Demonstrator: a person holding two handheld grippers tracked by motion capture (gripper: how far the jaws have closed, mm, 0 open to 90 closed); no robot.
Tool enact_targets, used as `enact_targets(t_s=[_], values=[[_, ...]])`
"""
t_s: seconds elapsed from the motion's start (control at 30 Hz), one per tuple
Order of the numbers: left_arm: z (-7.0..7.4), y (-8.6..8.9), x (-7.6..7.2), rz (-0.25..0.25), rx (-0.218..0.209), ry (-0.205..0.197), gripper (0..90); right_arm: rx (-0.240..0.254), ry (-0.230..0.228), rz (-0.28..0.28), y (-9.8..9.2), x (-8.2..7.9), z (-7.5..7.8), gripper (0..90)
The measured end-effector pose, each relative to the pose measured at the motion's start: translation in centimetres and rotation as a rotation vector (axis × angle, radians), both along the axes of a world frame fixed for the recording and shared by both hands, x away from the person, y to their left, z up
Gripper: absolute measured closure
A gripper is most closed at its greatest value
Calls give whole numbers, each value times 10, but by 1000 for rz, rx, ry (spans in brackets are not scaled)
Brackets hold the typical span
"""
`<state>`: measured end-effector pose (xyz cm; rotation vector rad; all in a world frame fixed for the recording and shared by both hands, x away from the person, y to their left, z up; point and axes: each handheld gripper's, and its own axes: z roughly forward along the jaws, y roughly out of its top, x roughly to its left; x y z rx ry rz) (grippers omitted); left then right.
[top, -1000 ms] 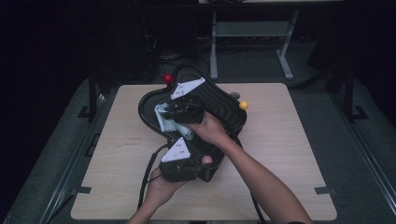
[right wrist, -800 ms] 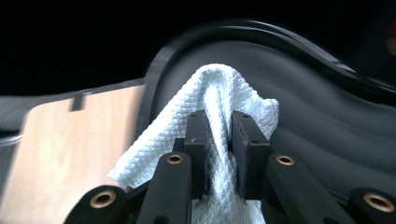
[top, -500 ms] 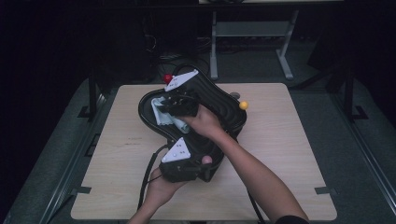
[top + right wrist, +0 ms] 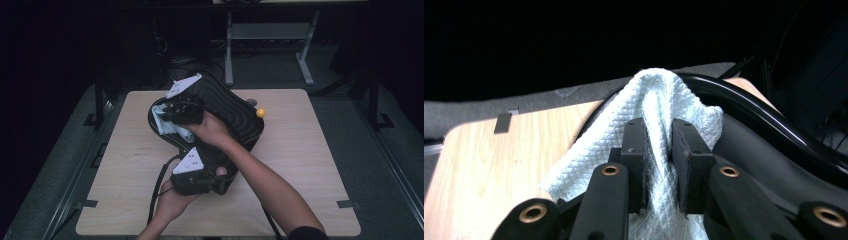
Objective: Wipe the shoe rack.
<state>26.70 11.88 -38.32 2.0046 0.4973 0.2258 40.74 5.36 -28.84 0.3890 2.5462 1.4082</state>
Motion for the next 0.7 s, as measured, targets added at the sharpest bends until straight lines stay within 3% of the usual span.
enact_targets(t_s=[0.07,0.17,0.27,0.47,0.5,0.7], values=[[0,0,0,0,1,-1,601,14,21,5,-3,5,0,773],[0,0,0,2,0,0,601,16,23,-73,-18,20,-1,773],[0,0,-1,2,-2,2,601,26,52,-116,-29,29,-2,772],[0,0,0,-2,2,-6,601,0,0,-48,-16,11,-2,772],[0,0,0,-2,0,-2,601,3,10,-44,-18,14,-2,772],[0,0,-1,1,-3,1,600,14,60,-160,-49,39,-7,771]])
